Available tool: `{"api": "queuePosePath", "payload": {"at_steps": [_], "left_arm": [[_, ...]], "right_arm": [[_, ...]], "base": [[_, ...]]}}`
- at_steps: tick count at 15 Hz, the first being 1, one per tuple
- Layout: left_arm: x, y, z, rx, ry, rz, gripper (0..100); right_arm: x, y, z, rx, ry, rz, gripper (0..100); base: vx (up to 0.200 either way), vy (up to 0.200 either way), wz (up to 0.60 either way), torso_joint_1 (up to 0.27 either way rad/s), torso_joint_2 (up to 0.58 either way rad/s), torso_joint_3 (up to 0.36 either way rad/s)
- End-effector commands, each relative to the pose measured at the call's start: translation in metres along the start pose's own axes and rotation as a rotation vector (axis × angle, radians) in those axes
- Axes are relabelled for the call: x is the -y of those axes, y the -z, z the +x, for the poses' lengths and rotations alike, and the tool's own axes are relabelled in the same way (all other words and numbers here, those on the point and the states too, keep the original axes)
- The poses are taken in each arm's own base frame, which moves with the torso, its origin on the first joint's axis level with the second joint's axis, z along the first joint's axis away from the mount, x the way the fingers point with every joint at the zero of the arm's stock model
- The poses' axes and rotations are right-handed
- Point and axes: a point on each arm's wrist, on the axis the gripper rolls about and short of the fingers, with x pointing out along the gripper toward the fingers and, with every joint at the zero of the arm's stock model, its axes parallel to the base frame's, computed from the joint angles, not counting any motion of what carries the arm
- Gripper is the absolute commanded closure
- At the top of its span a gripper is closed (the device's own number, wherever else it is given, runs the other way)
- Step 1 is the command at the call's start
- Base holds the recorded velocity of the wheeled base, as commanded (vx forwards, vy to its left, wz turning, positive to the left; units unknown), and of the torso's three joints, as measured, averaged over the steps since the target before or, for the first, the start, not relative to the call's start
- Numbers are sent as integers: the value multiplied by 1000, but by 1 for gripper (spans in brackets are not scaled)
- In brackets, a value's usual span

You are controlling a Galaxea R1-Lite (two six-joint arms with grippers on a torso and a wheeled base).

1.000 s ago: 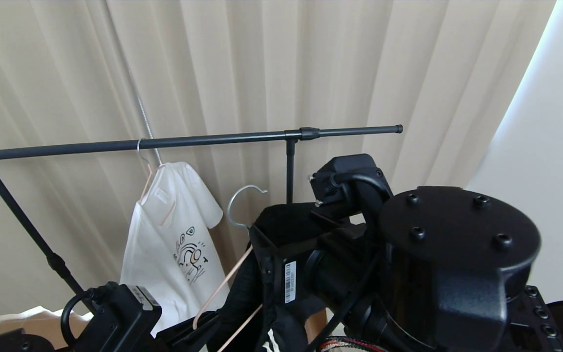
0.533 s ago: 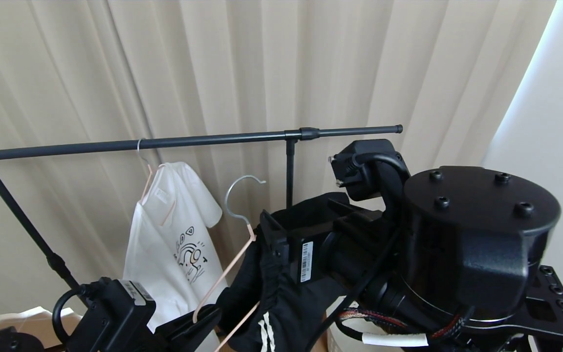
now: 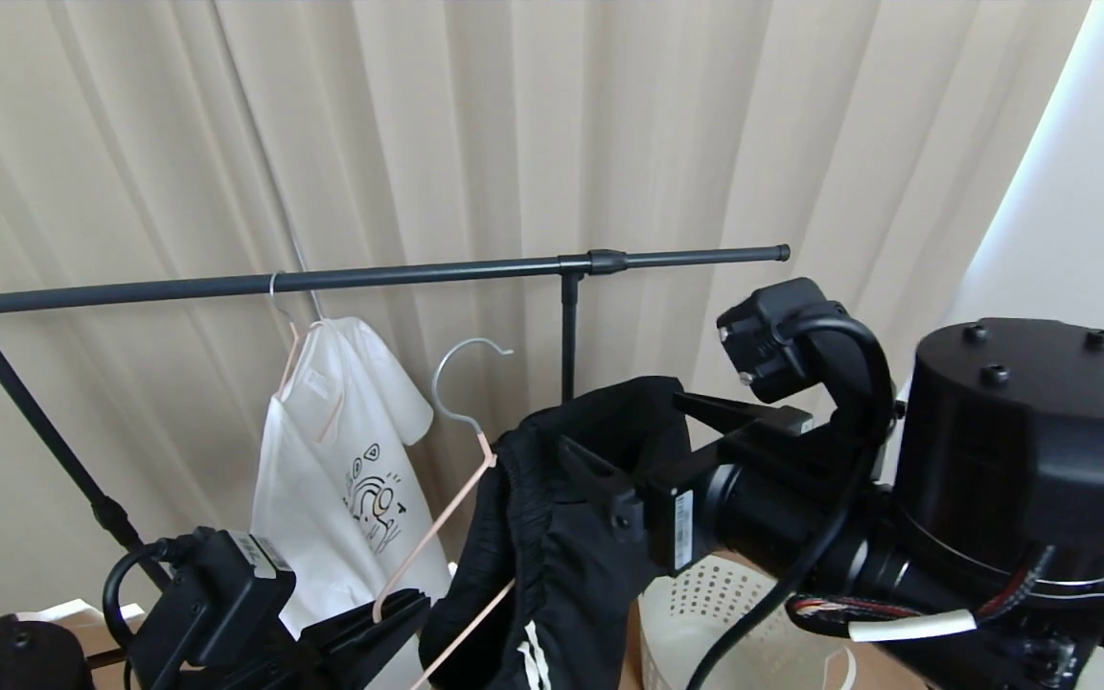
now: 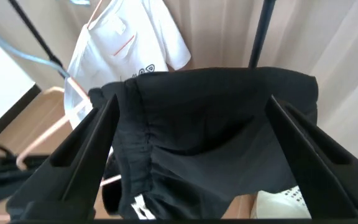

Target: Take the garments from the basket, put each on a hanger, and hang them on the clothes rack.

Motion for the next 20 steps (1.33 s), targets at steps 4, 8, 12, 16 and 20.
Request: {"api": "queuePosePath", "payload": {"at_steps": [4,8,12,16,20], "left_arm": [[-31,-2,-4,16,-21,47,100],[-47,0,-6,11,20,86,100],[-57,6,-12,-29,78,155,100],[-53,10,-19,-64,155,214,100],[-47,9,-25,-50,224,247,100]], "right_arm": [[48,0,-46,-5,-199,-195,0],[80,4,-38,-84,-335,-337,0],[89,-9,-30,-223,-479,-488,0],[97,-20,-26,-334,-600,-637,0],[99,-16,-11,-401,-698,-710,0]], "base": [[0,0,0,0,0,0],[0,0,0,0,0,0],[0,0,0,0,0,0],[0,0,0,0,0,0],[0,0,0,0,0,0]]}}
